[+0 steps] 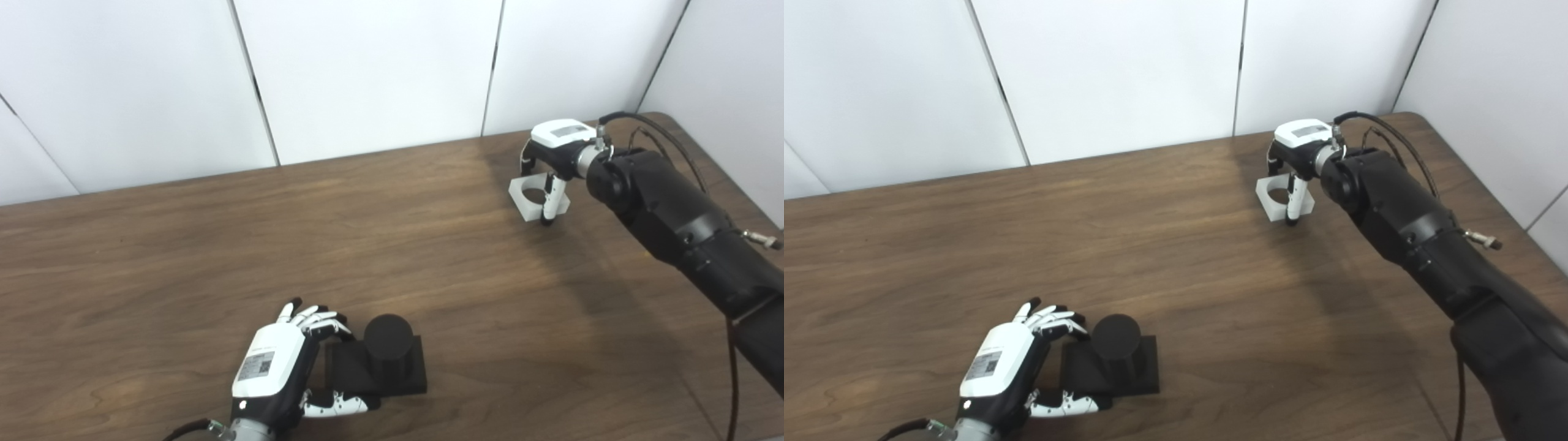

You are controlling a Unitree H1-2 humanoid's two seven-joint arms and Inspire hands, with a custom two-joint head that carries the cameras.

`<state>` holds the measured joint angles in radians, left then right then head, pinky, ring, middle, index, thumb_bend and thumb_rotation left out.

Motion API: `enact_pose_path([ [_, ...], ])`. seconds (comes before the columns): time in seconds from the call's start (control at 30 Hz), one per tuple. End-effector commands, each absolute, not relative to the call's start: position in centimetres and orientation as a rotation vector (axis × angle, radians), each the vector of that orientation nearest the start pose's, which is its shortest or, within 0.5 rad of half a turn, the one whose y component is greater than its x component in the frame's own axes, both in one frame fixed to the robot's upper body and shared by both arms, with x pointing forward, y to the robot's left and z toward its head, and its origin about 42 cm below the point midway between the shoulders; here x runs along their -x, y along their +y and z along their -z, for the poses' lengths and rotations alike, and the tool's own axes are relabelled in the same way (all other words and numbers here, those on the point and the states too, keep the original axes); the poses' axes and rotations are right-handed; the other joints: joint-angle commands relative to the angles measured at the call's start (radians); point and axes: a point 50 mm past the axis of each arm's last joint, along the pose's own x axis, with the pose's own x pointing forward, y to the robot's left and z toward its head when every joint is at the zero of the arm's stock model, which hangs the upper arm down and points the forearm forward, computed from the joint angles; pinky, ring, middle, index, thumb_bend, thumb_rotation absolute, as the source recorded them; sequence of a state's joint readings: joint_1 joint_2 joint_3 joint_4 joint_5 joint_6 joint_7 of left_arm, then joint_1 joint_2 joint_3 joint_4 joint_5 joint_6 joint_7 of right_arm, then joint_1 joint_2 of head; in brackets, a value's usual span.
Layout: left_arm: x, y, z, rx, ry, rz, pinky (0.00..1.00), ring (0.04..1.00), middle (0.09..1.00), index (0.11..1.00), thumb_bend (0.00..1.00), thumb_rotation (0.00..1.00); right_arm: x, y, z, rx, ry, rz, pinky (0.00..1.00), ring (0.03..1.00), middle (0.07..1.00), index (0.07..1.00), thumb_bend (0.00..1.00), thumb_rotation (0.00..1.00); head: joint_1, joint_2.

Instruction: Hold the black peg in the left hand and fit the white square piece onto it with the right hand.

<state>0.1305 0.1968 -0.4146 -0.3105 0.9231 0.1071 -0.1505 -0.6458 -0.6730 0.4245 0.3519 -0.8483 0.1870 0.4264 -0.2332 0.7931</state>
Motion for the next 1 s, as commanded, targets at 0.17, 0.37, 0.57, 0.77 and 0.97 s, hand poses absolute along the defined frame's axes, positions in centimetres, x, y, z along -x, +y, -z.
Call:
enact_pose_path([
  [0.17,-21.5,17.4,-11.4,-1.100,-0.071,0.399,1.00,0.869,0.776,0.486,0.52,0.05,-46.2,-35.2,-25.6,1.638,0.148,-0.229,0.79,0.863,0.763,0.485,0.52,0.13,0.005,0.000],
  [0.37,-21.7,17.2,-11.3,-1.096,-0.072,0.407,1.00,0.869,0.779,0.486,0.52,0.05,-44.9,-32.9,-28.0,1.633,0.086,-0.258,0.78,0.873,0.783,0.485,0.52,0.13,0.000,0.000],
  [0.57,-21.9,16.6,-10.7,-1.109,-0.072,0.421,1.00,0.867,0.778,0.486,0.52,0.05,-41.5,-29.0,-32.1,1.654,0.025,-0.360,0.77,0.857,0.780,0.487,0.52,0.13,0.000,0.004],
  [0.77,-21.9,15.5,-10.2,-1.104,-0.083,0.431,0.98,0.861,0.773,0.486,0.52,0.05,-37.2,-25.4,-35.9,1.680,-0.100,-0.465,0.79,0.860,0.781,0.485,0.52,0.13,0.007,0.009],
  [0.97,-21.9,14.3,-10.0,-1.092,-0.090,0.432,0.95,0.858,0.773,0.486,0.52,0.05,-34.4,-22.8,-37.9,1.657,-0.231,-0.589,0.75,0.820,0.765,0.484,0.52,0.13,0.025,0.018],
])
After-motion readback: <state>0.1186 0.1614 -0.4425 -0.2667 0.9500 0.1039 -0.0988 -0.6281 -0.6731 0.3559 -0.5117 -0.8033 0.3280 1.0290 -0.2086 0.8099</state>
